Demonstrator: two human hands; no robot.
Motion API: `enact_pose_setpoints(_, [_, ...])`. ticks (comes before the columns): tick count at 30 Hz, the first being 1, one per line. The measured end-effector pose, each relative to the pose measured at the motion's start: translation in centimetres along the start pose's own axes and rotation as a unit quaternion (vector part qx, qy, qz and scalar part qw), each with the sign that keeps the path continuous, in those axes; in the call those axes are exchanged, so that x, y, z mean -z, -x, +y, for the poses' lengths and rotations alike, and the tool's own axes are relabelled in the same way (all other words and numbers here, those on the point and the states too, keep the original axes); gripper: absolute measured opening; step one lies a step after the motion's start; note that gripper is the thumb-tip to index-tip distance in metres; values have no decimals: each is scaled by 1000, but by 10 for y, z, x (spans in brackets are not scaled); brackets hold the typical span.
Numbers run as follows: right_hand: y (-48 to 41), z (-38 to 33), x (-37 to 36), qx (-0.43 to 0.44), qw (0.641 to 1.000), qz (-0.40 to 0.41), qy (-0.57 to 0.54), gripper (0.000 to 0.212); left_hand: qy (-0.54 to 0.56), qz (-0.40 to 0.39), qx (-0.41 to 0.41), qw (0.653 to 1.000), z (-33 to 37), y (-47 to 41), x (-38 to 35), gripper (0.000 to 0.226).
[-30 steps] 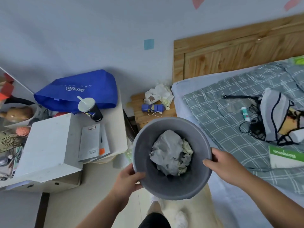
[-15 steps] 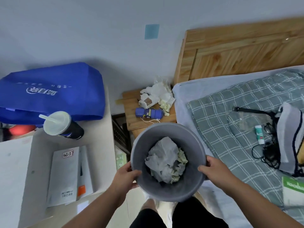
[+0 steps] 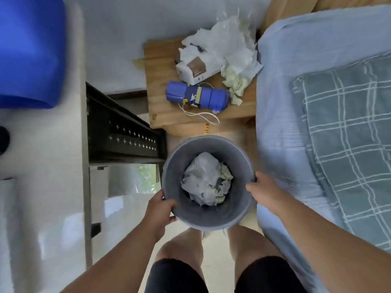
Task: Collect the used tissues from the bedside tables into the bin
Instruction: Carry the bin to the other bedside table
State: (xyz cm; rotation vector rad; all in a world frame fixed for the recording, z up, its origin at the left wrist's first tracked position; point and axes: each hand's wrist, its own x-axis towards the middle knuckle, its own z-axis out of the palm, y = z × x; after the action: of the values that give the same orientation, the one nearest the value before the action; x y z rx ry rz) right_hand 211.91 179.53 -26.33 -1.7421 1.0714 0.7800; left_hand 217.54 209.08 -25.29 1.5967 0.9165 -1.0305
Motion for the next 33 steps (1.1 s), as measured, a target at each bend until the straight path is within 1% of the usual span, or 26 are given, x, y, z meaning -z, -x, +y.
enact_pose_setpoints(1, [-25, 8, -8, 1, 1000, -6, 1, 25, 2, 1, 8, 1000, -7, -25, -5, 45])
enact_pose_setpoints(4, [-90, 28, -33, -1, 1000, -24, -8, 17, 10, 11, 20, 1000, -28, -91, -16, 42])
enact_pose_setpoints(5, [-110, 33, -41, -2, 1000, -26, -16, 18, 16, 15, 20, 1000, -33, -110, -18, 41])
enact_pose_setpoints(9, [-175, 43, -67, -3, 999, -17, -41, 33, 15, 22, 8, 1000, -38, -173, -27, 38])
enact_pose_setpoints(11, [-197, 44, -74, -2, 998, -18, -57, 36, 7, 14, 2, 1000, -34, -196, -29, 38])
enact_pose_setpoints(18, [-240, 50, -73, 21, 997, -37, -56, 29, -18, -13, -7, 1000, -23, -250, -31, 39])
enact_pose_setpoints(22, [-246, 48, -73, 48, 996, -45, -58, 25, -7, -26, -9, 1000, -30, -262, -27, 42])
enact_pose_setpoints(25, [-249, 48, -71, 41, 996, -46, -72, 24, 1, -29, -5, 1000, -27, -267, -26, 41])
enact_pose_setpoints(27, [-248, 49, -70, 25, 995, -46, -89, 31, 5, -26, 8, 1000, -24, -266, -27, 40])
enact_pose_setpoints(28, [-244, 49, -69, 16, 993, -49, -107, 40, -1, -25, 16, 1000, -23, -264, -29, 40])
enact_pose_setpoints(29, [-240, 47, -69, 8, 991, -51, -120, 54, -8, -19, 23, 1000, -22, -259, -31, 42])
enact_pose_setpoints(30, [-232, 45, -67, 4, 992, -46, -120, 69, -13, -6, 27, 1000, -22, -253, -33, 49])
enact_pose_setpoints(31, [-223, 41, -65, 7, 994, -34, -104, 79, -13, 20, 27, 999, -20, -245, -35, 61])
enact_pose_setpoints(32, [-209, 37, -62, 15, 996, -19, -83, 79, -10, 58, 24, 998, -17, -233, -36, 74])
enact_pose_setpoints(33, [-193, 30, -58, 22, 998, -10, -66, 72, -11, 97, 12, 995, -13, -219, -37, 80])
